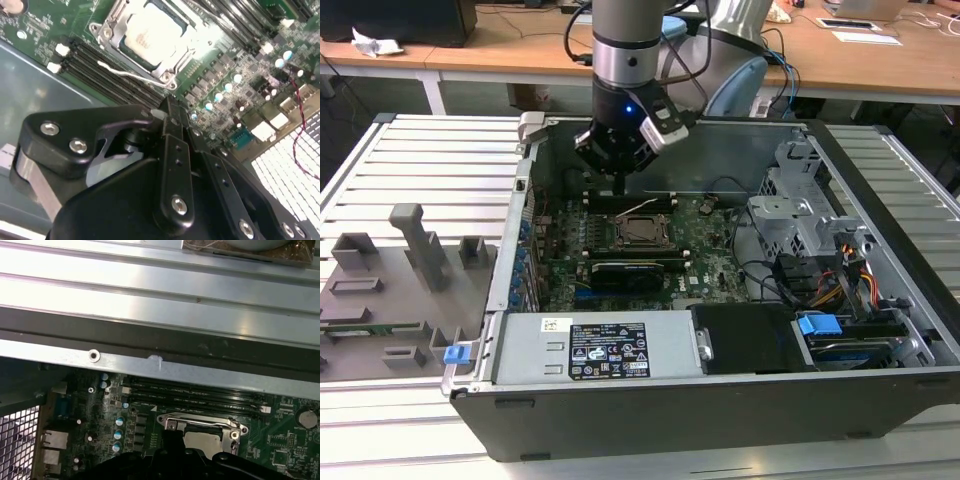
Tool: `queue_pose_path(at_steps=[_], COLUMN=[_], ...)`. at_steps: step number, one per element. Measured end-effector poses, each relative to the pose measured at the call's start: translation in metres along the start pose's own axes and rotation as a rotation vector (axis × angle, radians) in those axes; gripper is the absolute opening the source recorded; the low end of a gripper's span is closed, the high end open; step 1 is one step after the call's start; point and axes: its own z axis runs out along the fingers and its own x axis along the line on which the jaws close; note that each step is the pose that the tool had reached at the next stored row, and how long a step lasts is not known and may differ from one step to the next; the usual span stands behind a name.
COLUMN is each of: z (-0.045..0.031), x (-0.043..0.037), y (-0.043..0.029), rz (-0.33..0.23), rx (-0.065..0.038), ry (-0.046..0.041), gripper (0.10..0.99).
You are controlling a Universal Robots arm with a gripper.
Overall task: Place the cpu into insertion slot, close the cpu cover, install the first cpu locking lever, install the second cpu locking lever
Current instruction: 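Install the first cpu locking lever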
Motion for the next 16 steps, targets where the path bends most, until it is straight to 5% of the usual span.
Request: queue_pose_path(at_steps=[2,9,12,16], z=[0.0015,0.0063,0.0070,0.0150], x=[-0.0042,-0.0077,-0.0079,-0.0153], y=[-0.0006,-0.0014,-0.0028,-0.0039], rz=[0.000,0.064,0.064,0.064], rx=[0.000,-0.037,-0.071,-0.073], ry=[-0.0003,-0.0057,-0.0096,-0.0098], gripper=[0.106,0.106,0.106,0.106])
